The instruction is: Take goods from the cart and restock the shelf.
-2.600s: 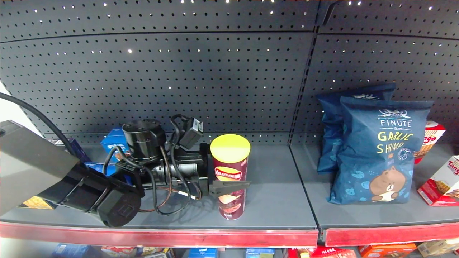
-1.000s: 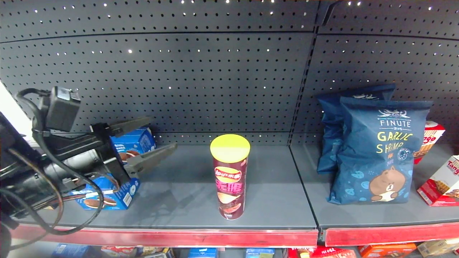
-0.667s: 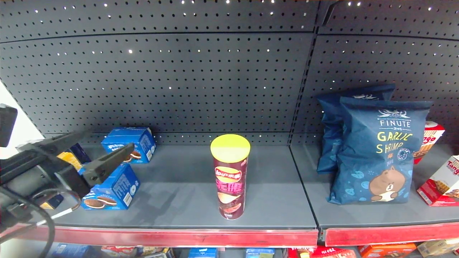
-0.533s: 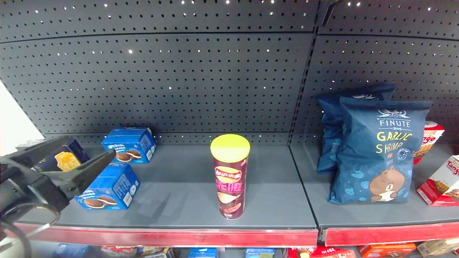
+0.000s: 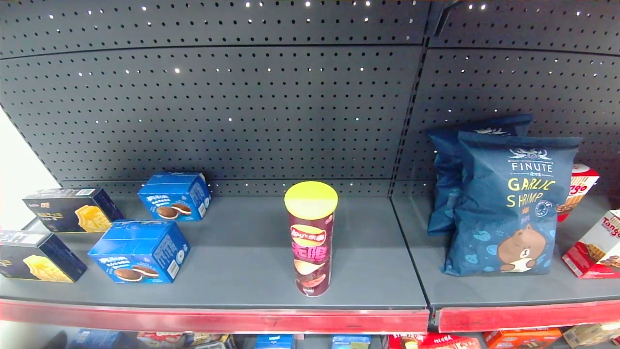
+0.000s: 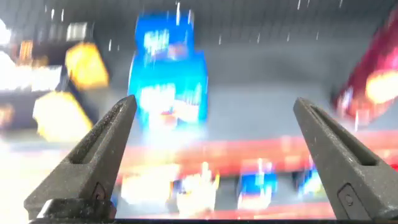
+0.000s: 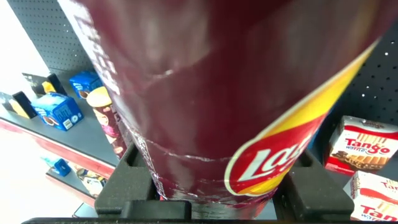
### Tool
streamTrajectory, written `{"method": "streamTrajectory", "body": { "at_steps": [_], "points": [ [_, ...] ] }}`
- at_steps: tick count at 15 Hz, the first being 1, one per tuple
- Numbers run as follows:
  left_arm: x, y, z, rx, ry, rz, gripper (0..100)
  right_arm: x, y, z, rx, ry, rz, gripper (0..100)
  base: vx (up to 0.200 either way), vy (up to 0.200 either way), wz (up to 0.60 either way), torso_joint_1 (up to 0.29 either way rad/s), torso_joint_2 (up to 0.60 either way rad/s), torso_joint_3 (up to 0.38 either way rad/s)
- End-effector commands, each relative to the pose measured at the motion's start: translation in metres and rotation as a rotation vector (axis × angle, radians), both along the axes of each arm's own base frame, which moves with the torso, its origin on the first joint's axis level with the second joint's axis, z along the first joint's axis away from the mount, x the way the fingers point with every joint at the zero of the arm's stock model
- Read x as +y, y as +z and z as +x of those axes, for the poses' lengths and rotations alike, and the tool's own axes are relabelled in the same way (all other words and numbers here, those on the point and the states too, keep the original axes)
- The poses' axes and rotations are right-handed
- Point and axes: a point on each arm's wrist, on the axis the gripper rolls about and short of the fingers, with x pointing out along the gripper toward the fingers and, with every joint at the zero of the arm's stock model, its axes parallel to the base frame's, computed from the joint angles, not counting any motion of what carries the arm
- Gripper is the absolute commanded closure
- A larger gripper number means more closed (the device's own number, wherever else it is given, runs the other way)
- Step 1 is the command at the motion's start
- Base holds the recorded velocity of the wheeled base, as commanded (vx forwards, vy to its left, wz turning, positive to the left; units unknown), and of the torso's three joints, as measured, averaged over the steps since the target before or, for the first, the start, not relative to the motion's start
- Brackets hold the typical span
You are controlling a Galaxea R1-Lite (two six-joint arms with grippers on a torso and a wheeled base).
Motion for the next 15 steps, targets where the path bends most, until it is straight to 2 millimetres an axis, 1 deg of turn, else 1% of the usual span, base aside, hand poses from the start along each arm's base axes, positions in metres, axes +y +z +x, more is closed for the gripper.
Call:
{"method": "streamTrajectory", "body": {
  "at_steps": [1, 3, 5, 9, 11, 14, 15],
  "points": [
    [0.006, -0.030, -0.041, -0.081, 0.016, -0.009, 0, -0.001, 0.000, -0.001, -0.005, 0.001, 0.003, 100, 0.000, 0.000, 0.00, 0.000, 0.00, 0.000],
    [0.006, -0.039, -0.039, -0.050, 0.020, -0.006, 0, -0.001, 0.000, -0.002, -0.005, 0.000, 0.003, 100, 0.000, 0.000, 0.00, 0.000, 0.00, 0.000],
    [0.004, -0.064, -0.030, -0.023, 0.019, -0.001, 0, 0.001, -0.004, 0.001, 0.013, 0.004, -0.007, 100, 0.000, 0.000, 0.00, 0.000, 0.00, 0.000],
    [0.004, -0.068, -0.029, -0.003, -0.006, -0.002, 0, 0.003, -0.005, 0.006, 0.022, 0.015, -0.014, 100, 0.000, 0.000, 0.00, 0.000, 0.00, 0.000],
    [0.003, -0.069, -0.029, 0.011, -0.006, -0.001, 0, 0.004, -0.013, 0.007, 0.041, 0.016, -0.022, 100, 0.000, 0.000, 0.00, 0.000, 0.00, 0.000],
    [0.001, -0.069, -0.028, 0.024, 0.134, 0.001, 0, 0.004, -0.016, 0.008, 0.046, 0.019, -0.032, 100, 0.000, 0.000, 0.00, 0.000, 0.00, 0.000],
    [0.001, -0.069, -0.029, 0.020, 0.151, 0.009, 0, 0.005, -0.017, 0.008, 0.047, 0.031, -0.037, 100, 0.000, 0.000, 0.00, 0.000, 0.00, 0.000]
  ]
}}
